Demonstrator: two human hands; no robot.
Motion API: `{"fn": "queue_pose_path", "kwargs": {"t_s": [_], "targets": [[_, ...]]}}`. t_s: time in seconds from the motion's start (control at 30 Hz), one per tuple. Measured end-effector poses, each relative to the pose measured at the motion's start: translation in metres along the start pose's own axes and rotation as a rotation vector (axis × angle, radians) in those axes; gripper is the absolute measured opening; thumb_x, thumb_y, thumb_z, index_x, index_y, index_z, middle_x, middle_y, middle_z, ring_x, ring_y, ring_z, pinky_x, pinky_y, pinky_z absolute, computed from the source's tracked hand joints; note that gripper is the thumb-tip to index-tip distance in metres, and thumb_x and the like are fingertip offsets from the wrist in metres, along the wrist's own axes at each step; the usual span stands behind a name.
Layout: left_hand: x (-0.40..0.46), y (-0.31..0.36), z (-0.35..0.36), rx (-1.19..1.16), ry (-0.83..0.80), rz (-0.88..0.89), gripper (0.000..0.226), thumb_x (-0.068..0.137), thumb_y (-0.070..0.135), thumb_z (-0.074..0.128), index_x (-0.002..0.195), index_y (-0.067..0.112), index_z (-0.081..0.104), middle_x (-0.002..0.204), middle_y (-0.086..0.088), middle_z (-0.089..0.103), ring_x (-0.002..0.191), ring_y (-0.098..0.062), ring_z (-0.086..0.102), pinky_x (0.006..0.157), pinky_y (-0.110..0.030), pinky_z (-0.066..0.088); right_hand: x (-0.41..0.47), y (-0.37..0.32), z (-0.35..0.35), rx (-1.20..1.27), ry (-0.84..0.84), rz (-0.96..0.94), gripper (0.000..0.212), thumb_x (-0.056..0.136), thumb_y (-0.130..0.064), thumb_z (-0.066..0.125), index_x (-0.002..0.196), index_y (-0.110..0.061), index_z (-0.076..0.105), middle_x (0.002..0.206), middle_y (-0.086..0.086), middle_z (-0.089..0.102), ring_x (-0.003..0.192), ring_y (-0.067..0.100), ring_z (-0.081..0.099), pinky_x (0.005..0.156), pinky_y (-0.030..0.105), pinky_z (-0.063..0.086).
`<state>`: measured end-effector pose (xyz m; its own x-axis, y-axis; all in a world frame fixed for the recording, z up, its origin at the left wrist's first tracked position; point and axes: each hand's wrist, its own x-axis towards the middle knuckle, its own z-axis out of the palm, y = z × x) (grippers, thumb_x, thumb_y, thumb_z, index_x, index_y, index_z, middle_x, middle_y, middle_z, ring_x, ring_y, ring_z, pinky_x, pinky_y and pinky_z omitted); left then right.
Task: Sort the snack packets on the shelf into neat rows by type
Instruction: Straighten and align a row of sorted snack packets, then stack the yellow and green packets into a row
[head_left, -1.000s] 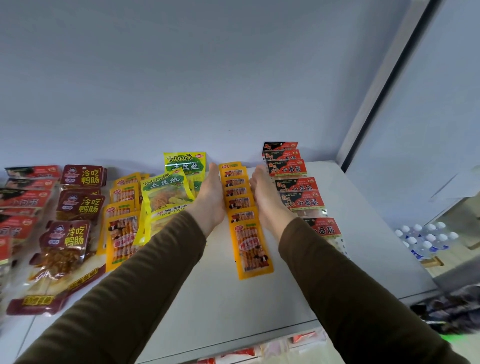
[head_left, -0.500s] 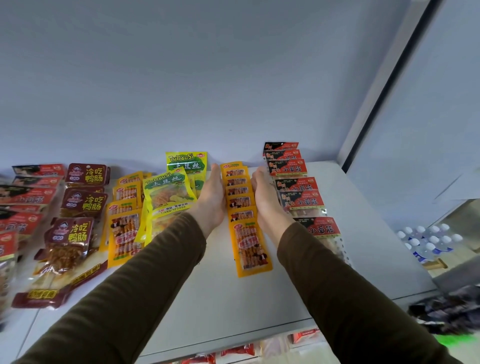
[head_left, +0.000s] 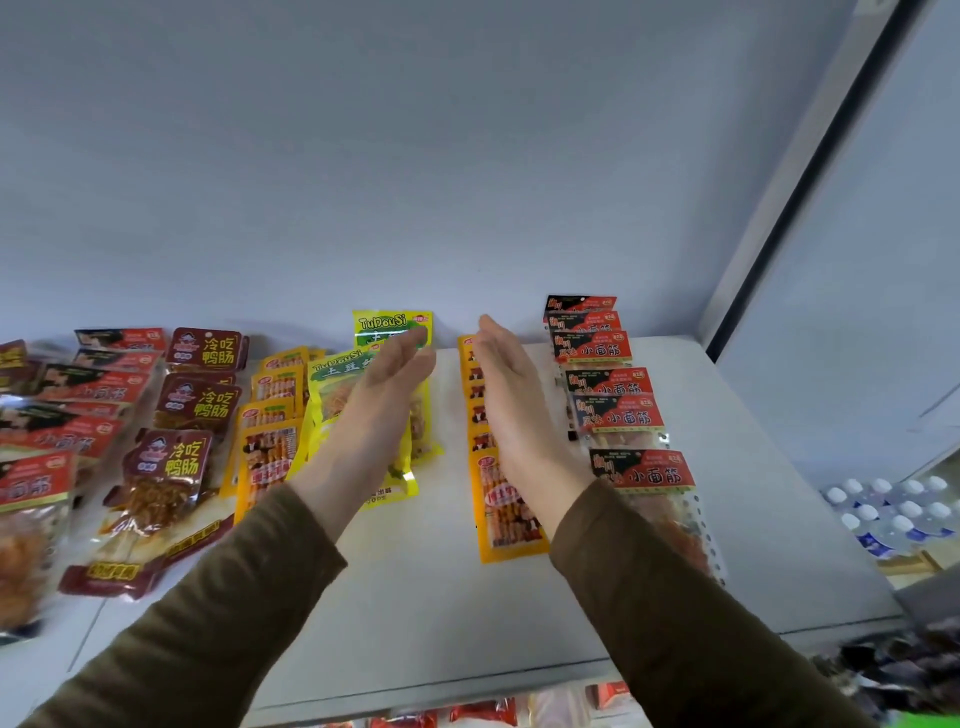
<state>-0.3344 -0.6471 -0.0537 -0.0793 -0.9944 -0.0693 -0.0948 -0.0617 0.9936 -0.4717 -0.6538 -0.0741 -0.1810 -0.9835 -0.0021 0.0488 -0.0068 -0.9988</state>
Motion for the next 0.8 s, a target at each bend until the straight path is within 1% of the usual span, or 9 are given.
{"fn": "queue_pose_path", "kwargs": {"t_s": [0.07, 0.13, 0.23, 0.3, 0.4, 0.5, 0.63, 0.7, 0.8], "targets": [[0.014, -0.005, -0.030, 0.148, 0.099, 0.019, 0.036, 0.104, 0.027, 0.053, 0.140, 0.031, 0.055, 0.140, 0.001, 0.059, 0.113, -0.004, 0.059, 0.081, -0.018, 0.046, 0.006, -0.001, 0.012, 0.046, -0.070, 0.087, 0.049, 0.106, -0.031, 0.051, 0.153, -0.025, 0.041, 0.156, -0.011, 0.041, 0.134, 0.000, 0.039, 0.104, 0.022, 0.031], [0.029, -0.012, -0.060, 0.439, 0.178, 0.009, 0.041, 0.102, 0.034, 0.053, 0.142, 0.026, 0.053, 0.144, -0.004, 0.056, 0.120, -0.018, 0.055, 0.091, -0.032, 0.045, 0.017, 0.002, 0.024, 0.024, -0.114, 0.169, 0.055, 0.105, -0.030, 0.054, 0.156, -0.020, 0.036, 0.157, -0.006, 0.039, 0.139, 0.006, 0.037, 0.105, 0.024, 0.029], [0.040, -0.027, -0.094, 0.866, 0.128, -0.090, 0.067, 0.098, 0.059, 0.048, 0.148, 0.015, 0.044, 0.152, -0.015, 0.044, 0.139, -0.035, 0.040, 0.113, -0.047, 0.034, 0.028, 0.006, 0.042, -0.051, -0.168, 0.310, 0.065, 0.103, -0.037, 0.056, 0.159, -0.019, 0.028, 0.158, 0.000, 0.034, 0.145, 0.017, 0.033, 0.112, 0.035, 0.031], [0.039, -0.035, -0.102, 0.927, 0.070, -0.180, 0.078, 0.096, 0.067, 0.043, 0.148, 0.008, 0.041, 0.150, -0.020, 0.044, 0.137, -0.039, 0.042, 0.111, -0.051, 0.036, 0.032, 0.011, 0.055, -0.111, -0.182, 0.401, 0.074, 0.101, -0.044, 0.058, 0.161, -0.019, 0.021, 0.165, 0.002, 0.024, 0.150, 0.025, 0.028, 0.117, 0.043, 0.029], [0.034, -0.042, -0.101, 1.074, -0.022, -0.144, 0.096, 0.088, 0.083, 0.026, 0.148, 0.009, 0.039, 0.148, -0.023, 0.045, 0.135, -0.042, 0.045, 0.104, -0.049, 0.040, 0.033, 0.015, 0.069, -0.177, -0.152, 0.435, 0.076, 0.101, -0.044, 0.057, 0.161, -0.018, 0.018, 0.165, 0.006, 0.026, 0.149, 0.029, 0.029, 0.106, 0.038, 0.030], [0.025, -0.039, -0.095, 1.011, -0.050, -0.075, 0.079, 0.097, 0.067, 0.042, 0.151, 0.011, 0.036, 0.151, -0.021, 0.041, 0.137, -0.040, 0.044, 0.104, -0.044, 0.039, 0.035, 0.023, 0.078, -0.194, -0.069, 0.389, 0.067, 0.102, -0.035, 0.059, 0.157, -0.017, 0.025, 0.154, 0.009, 0.039, 0.140, 0.029, 0.040, 0.093, 0.034, 0.031], [0.016, -0.043, -0.088, 0.858, -0.131, 0.037, 0.059, 0.097, 0.055, 0.056, 0.142, 0.019, 0.044, 0.121, -0.009, 0.046, 0.124, -0.035, 0.053, 0.089, -0.035, 0.039, 0.032, 0.038, 0.085, -0.192, 0.039, 0.296, 0.081, 0.091, -0.033, 0.073, 0.157, -0.019, 0.027, 0.152, 0.006, 0.044, 0.134, 0.026, 0.049, 0.107, 0.037, 0.041], [0.014, -0.049, -0.089, 0.782, -0.129, 0.073, 0.050, 0.095, 0.054, 0.059, 0.133, 0.023, 0.049, 0.113, -0.003, 0.045, 0.117, -0.033, 0.055, 0.085, -0.033, 0.037, 0.031, 0.042, 0.085, -0.211, 0.048, 0.263, 0.077, 0.086, -0.029, 0.079, 0.150, -0.021, 0.036, 0.140, 0.002, 0.054, 0.122, 0.022, 0.057, 0.104, 0.039, 0.046], [0.011, -0.056, -0.096, 0.649, -0.133, 0.102, 0.053, 0.103, 0.051, 0.048, 0.146, 0.022, 0.046, 0.135, -0.010, 0.048, 0.132, -0.030, 0.048, 0.095, -0.033, 0.037, 0.030, 0.041, 0.083, -0.187, 0.044, 0.224, 0.064, 0.091, -0.009, 0.074, 0.143, -0.026, 0.041, 0.119, -0.004, 0.062, 0.102, 0.015, 0.062, 0.084, 0.032, 0.052]]}}
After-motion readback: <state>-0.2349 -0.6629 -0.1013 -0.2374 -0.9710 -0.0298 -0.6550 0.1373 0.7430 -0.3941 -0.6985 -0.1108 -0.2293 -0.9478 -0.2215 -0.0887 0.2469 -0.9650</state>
